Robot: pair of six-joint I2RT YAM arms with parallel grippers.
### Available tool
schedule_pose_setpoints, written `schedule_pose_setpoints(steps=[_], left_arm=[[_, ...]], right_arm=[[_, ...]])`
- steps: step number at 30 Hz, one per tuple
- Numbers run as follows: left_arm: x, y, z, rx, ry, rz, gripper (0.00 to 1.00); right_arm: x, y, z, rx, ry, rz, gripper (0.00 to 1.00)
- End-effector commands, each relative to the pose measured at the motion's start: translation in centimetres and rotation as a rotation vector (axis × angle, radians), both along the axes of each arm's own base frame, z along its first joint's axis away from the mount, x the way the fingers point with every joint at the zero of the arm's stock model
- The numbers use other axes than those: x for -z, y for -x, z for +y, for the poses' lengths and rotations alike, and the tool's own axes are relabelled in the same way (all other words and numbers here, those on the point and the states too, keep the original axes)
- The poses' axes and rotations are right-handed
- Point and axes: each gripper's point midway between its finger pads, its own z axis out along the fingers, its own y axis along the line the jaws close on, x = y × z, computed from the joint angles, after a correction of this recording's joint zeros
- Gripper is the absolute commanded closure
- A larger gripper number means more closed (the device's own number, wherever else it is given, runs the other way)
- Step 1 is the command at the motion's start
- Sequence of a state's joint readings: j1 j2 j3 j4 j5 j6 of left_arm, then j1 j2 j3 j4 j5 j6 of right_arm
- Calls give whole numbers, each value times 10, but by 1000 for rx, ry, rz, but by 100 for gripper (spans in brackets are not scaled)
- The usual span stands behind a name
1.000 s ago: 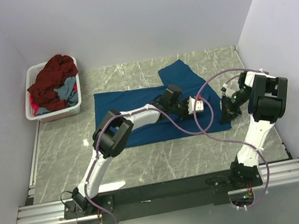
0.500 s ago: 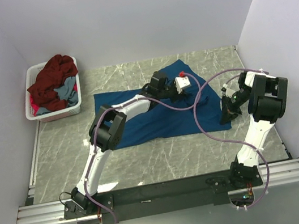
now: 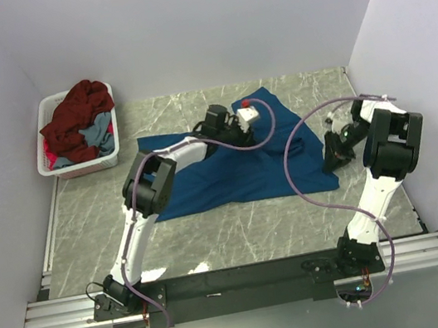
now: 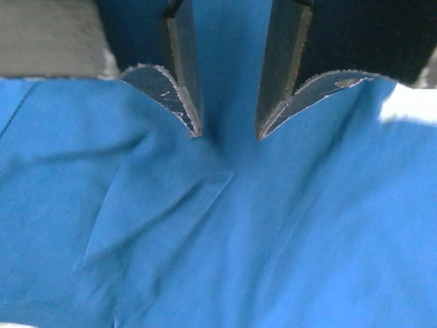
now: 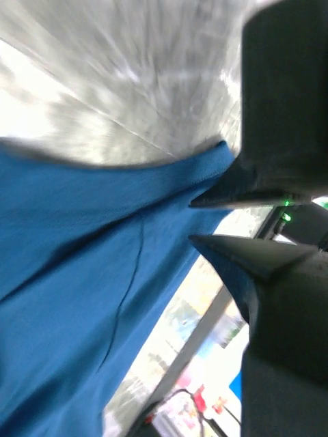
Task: Fold and stack the t-shirts
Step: Fold the tshirt
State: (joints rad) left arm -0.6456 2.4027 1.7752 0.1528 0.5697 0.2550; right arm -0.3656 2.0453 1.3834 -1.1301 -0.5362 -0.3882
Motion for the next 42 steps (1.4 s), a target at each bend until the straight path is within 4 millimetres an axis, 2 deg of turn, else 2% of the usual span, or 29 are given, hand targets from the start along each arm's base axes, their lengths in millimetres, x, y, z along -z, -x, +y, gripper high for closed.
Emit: schedule_pose_setpoints(steps=[1, 3, 4, 7, 8, 10, 11, 12, 13, 14, 15, 16, 18, 19, 21, 22, 23, 24, 25, 27, 28, 31, 34, 37, 39, 42], left_arm=[[-57, -14, 35, -85, 87, 59, 57], [-65, -13, 47, -97, 107, 80, 57], [-71, -10, 58, -109, 112, 81, 56], [-83, -1, 72, -105, 114, 87, 53], [-82, 3, 78, -112, 103, 119, 53], [-91, 6, 91, -129, 106, 154, 51], [-94, 9, 96, -132, 108, 178, 50], [-91, 13, 105, -151, 96, 220, 49], [-94, 15, 123, -184, 89, 247, 49], [-94, 19, 132, -193, 80, 270, 49], [-89, 34, 148, -211, 43, 327, 49], [-87, 34, 166, -241, 26, 346, 49], [-79, 46, 192, -275, -37, 359, 49], [-70, 64, 215, -288, -99, 395, 49], [-63, 83, 245, -319, -164, 429, 50], [-53, 102, 260, -333, -212, 498, 50], [-48, 110, 272, -333, -241, 504, 50], [-44, 121, 292, -366, -262, 534, 50], [-40, 136, 305, -363, -291, 568, 50], [-30, 155, 328, -391, -322, 617, 48], [-33, 155, 348, -448, -328, 609, 47], [-26, 174, 386, -524, -398, 635, 45], [-19, 195, 411, -564, -470, 675, 40], [-8, 214, 423, -579, -534, 720, 37], [2, 222, 426, -583, -553, 742, 36], [13, 225, 426, -594, -558, 778, 36]], right_arm=[[-49, -49, 1, -57, 26, -238, 68], [-59, -64, 6, -73, 27, -285, 57], [-68, -78, 8, -85, 43, -327, 54], [-71, -100, 26, -133, 57, -353, 46], [-68, -105, 35, -151, 54, -349, 44], [-67, -119, 40, -169, 84, -377, 41], [-60, -124, 44, -174, 86, -362, 41], [-57, -128, 50, -191, 95, -361, 41], [-58, -134, 52, -201, 104, -366, 41], [-49, -135, 53, -208, 108, -343, 41], [-46, -134, 54, -220, 128, -330, 42], [-44, -133, 54, -222, 134, -322, 43], [-42, -126, 52, -230, 145, -316, 43], [-43, -115, 49, -245, 163, -315, 43], [-45, -101, 45, -262, 181, -305, 43], [-48, -86, 42, -274, 200, -291, 44], [-48, -78, 40, -289, 205, -287, 44], [-48, -67, 38, -297, 210, -267, 44], [-48, -53, 35, -297, 213, -247, 44], [-46, -36, 27, -308, 235, -214, 44], [-44, -24, 25, -310, 238, -188, 44], [-33, -1, 11, -308, 267, -128, 44], [-20, 16, -1, -317, 295, -81, 44], [-8, 29, -5, -324, 308, -45, 44], [-3, 33, -4, -323, 304, -32, 44], [2, 31, -7, -323, 325, -34, 44]])
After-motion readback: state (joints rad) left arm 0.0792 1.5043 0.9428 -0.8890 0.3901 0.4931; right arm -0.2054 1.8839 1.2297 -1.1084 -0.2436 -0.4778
